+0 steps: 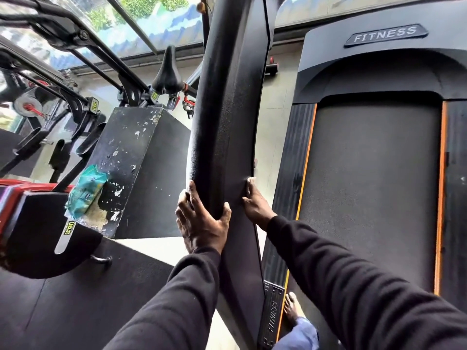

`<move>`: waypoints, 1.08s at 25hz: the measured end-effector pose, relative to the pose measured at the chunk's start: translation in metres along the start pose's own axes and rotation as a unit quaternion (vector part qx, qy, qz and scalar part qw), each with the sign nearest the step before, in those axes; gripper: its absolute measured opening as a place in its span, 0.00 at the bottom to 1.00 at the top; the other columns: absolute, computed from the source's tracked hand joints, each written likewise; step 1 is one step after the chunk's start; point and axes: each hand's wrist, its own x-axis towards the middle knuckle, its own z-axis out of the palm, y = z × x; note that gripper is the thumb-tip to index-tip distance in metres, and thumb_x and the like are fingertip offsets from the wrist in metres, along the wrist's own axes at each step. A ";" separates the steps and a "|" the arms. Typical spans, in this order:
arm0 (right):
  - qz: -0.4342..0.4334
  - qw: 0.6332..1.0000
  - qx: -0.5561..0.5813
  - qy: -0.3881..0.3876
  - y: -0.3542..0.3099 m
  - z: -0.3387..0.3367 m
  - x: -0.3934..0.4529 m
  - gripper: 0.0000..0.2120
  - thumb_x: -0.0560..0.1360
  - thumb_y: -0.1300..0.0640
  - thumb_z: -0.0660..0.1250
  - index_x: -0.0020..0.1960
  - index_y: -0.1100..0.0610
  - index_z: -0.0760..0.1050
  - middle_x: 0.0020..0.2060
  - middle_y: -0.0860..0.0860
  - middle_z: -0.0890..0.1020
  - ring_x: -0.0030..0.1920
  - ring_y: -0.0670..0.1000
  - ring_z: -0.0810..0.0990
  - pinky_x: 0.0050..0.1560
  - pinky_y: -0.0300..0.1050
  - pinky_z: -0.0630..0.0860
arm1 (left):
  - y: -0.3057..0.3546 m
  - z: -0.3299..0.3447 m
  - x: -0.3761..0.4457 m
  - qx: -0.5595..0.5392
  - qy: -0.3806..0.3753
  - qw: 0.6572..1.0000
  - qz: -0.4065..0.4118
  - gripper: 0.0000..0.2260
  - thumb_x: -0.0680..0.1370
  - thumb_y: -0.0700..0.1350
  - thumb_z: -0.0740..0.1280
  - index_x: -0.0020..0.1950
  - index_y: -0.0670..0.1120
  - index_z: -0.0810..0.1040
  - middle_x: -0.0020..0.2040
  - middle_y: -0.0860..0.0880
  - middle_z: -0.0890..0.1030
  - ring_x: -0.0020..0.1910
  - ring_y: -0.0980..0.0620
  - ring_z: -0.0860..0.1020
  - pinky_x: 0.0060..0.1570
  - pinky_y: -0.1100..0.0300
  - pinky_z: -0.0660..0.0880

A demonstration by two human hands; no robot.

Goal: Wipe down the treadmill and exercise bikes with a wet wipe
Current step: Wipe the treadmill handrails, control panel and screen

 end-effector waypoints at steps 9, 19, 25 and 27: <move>-0.140 0.990 -0.016 0.027 -0.009 0.024 -0.047 0.34 0.72 0.63 0.55 0.78 0.59 0.53 0.77 0.47 0.50 0.78 0.44 0.49 0.74 0.31 0.47 | 0.001 -0.002 0.000 -0.022 -0.006 1.000 -0.009 0.40 0.73 0.68 0.61 0.78 0.48 0.55 0.68 0.38 0.69 0.63 0.35 0.71 0.61 0.40 0.70; -0.099 0.993 0.044 0.036 -0.036 0.020 -0.052 0.30 0.75 0.52 0.53 0.77 0.54 0.56 0.77 0.47 0.56 0.77 0.45 0.56 0.77 0.42 0.54 | 0.002 -0.004 0.000 -0.040 -0.026 0.999 -0.025 0.40 0.72 0.70 0.57 0.77 0.51 0.53 0.68 0.37 0.70 0.62 0.35 0.71 0.60 0.39 0.70; -0.086 0.995 0.039 0.029 -0.048 0.015 -0.053 0.25 0.81 0.59 0.55 0.77 0.58 0.58 0.77 0.51 0.60 0.76 0.49 0.60 0.71 0.34 0.57 | 0.001 -0.006 0.001 -0.043 -0.036 0.998 -0.012 0.38 0.74 0.70 0.54 0.78 0.51 0.52 0.68 0.38 0.69 0.62 0.36 0.71 0.59 0.39 0.70; -0.037 0.998 0.041 0.020 -0.054 0.012 -0.052 0.23 0.82 0.58 0.54 0.76 0.60 0.60 0.75 0.55 0.64 0.74 0.54 0.63 0.67 0.36 0.60 | 0.000 -0.008 -0.001 -0.047 -0.039 0.998 -0.012 0.38 0.74 0.70 0.54 0.78 0.52 0.51 0.68 0.39 0.68 0.63 0.36 0.70 0.60 0.40 0.69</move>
